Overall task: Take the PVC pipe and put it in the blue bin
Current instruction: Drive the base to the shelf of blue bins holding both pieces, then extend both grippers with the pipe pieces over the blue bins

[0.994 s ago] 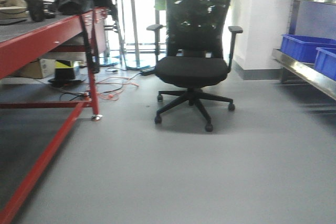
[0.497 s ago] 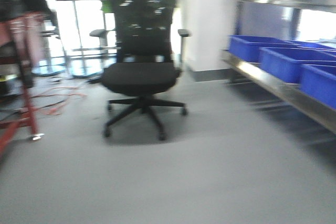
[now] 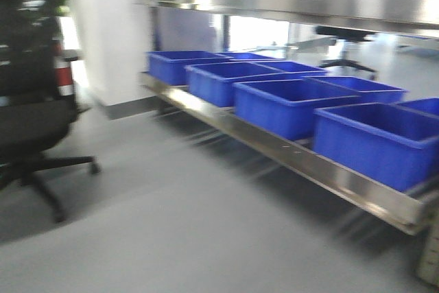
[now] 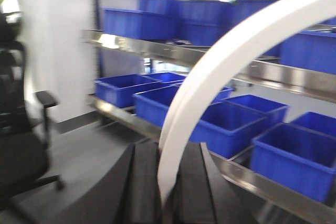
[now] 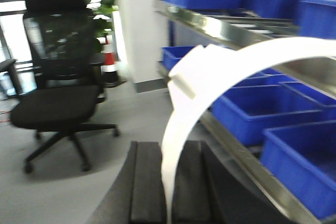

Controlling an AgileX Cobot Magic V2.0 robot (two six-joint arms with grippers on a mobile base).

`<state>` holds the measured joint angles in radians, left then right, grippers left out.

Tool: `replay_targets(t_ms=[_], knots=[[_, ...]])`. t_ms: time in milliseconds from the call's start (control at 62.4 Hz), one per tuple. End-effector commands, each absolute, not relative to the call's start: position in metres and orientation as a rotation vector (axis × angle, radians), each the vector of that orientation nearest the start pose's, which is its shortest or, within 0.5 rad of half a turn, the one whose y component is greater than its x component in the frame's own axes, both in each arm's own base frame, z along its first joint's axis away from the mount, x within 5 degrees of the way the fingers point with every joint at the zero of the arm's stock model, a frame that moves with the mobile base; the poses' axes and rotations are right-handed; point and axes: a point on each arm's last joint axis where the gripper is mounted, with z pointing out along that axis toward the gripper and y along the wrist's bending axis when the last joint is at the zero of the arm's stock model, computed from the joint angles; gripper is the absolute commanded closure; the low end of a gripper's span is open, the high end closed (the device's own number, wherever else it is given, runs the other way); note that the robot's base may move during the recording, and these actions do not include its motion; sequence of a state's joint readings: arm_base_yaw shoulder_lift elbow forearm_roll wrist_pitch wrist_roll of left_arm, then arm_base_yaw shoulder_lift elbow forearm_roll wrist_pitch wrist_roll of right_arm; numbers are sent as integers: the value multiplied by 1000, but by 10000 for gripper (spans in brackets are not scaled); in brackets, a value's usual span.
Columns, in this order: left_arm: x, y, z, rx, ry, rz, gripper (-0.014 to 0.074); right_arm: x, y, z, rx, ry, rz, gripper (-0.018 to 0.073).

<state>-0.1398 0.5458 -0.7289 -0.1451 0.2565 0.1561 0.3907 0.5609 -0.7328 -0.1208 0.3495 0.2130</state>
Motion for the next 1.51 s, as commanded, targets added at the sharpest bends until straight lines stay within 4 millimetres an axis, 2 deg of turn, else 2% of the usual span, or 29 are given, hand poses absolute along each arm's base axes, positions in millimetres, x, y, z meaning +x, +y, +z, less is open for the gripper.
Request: replay_targets(t_ms=[0, 1491], knots=[[102, -18, 396, 148, 1522, -133, 708, 101, 38, 386, -218, 1624, 333, 727], [102, -18, 396, 148, 1522, -133, 708, 101, 38, 386, -218, 1624, 333, 727]])
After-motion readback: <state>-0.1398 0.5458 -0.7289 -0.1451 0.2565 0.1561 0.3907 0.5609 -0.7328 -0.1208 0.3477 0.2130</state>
